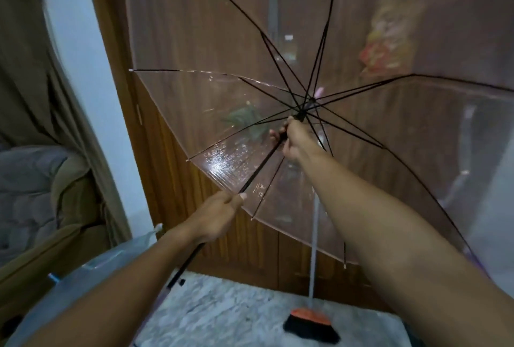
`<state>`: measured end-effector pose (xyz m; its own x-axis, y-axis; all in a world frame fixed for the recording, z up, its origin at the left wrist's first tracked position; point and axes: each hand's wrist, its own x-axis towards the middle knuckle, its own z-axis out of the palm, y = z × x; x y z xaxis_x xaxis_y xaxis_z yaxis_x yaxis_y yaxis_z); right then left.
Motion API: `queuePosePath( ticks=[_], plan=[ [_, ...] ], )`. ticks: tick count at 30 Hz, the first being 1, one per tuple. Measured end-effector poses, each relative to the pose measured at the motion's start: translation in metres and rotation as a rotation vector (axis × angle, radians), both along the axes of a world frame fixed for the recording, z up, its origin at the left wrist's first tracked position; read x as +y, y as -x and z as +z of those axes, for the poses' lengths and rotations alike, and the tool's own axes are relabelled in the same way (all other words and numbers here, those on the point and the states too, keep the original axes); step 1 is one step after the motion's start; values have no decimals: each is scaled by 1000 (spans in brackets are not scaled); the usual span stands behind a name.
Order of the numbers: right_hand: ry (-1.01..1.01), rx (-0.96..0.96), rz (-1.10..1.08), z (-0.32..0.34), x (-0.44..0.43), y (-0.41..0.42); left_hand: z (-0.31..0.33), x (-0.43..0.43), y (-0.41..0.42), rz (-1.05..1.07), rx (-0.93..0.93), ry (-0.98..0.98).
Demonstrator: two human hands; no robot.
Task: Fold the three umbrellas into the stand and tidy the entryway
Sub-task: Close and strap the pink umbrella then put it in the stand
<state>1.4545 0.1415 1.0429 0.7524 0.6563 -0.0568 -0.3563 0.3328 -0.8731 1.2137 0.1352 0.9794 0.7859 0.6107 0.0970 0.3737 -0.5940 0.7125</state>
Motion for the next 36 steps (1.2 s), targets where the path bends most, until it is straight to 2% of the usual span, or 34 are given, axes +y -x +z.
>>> queuePosePath(
  ticks=[4,9,14,18,21,23,28,33,36],
  plan=[
    [-105,56,-5,4,-22,15,-2,-18,-7,6,-63,-21],
    [-111,101,107,-12,-26,66,4,-12,-14,-17,-120,-34],
    [-133,140,52,-24,-21,79,2,0,-4,-127,-116,25],
    [-123,63,-102,-17,-34,79,7,-7,10,-260,-32,178],
    [-101,32,-179,2,-49,79,-3,-3,36,-337,39,403],
    [-90,15,-201,10,-58,80,-10,-11,48,-348,-12,457],
    [-125,38,-278,22,-66,97,-14,-15,56,-322,-224,370],
    [-195,45,-318,17,-72,127,-10,-7,56,-364,-230,443],
    [-163,93,-277,4,-72,147,-2,-10,47,-374,-233,503]
  ],
)
